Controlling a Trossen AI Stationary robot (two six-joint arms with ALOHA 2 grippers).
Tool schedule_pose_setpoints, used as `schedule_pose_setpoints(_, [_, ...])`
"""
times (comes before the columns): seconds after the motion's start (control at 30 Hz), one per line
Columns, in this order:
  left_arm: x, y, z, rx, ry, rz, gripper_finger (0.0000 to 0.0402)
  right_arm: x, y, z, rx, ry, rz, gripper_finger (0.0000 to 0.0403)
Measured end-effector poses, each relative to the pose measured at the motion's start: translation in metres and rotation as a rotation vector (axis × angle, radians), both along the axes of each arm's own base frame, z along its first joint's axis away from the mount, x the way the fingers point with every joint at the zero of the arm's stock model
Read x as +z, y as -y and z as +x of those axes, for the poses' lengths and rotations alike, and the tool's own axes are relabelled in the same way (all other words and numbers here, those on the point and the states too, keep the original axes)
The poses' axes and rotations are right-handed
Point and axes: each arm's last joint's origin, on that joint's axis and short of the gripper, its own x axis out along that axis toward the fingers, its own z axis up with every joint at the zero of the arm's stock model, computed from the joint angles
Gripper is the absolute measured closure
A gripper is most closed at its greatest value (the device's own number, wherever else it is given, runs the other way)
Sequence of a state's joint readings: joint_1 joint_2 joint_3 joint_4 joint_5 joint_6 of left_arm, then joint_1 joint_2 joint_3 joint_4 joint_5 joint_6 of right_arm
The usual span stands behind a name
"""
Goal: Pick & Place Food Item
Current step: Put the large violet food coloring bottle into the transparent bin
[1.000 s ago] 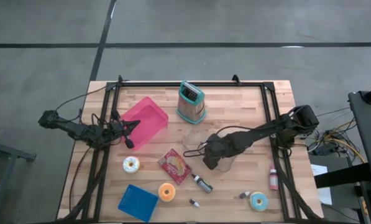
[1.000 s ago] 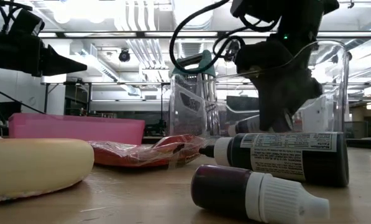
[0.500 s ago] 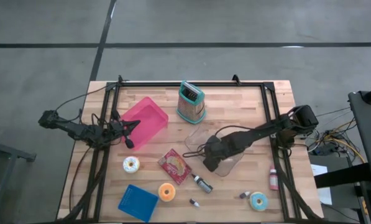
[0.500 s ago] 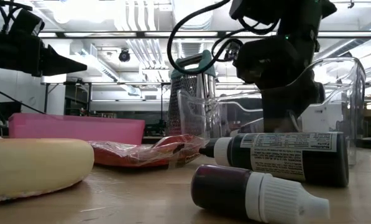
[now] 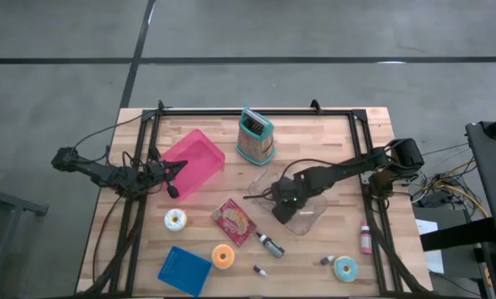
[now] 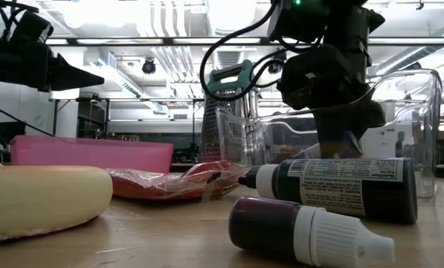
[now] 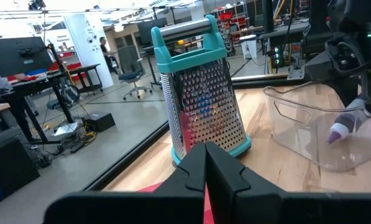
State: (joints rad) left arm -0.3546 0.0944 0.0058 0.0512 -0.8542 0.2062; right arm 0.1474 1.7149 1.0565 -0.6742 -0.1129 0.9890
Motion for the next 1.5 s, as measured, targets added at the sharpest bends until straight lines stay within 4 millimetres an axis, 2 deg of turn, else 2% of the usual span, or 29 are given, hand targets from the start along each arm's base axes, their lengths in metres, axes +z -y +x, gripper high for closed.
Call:
schedule_pose_setpoints(0.2, [0.0,0.0,0.0,0.0,0.0,0.0,0.0396,0.006,-0.001,0.002,0.112,0.013,-0.033,0.0259])
schedule_pose_setpoints(0.47, [0.0,0.0,0.0,0.0,0.0,0.0,0.0396,0.01,-0.005,0.0,0.482,0.038,-0.116,0.0259])
schedule_pose_setpoints(0.63, [0.0,0.0,0.0,0.0,0.0,0.0,0.0396,0.008,-0.009,-0.002,0.618,0.042,-0.171,0.0259])
schedule_pose_setpoints(0.8, [0.0,0.0,0.0,0.0,0.0,0.0,0.0396,0.005,-0.008,-0.003,0.655,0.033,-0.219,0.0259])
schedule_pose_setpoints(1.5, [0.0,0.0,0.0,0.0,0.0,0.0,0.0396,-0.016,-0.007,-0.012,0.652,0.041,-0.219,0.0259])
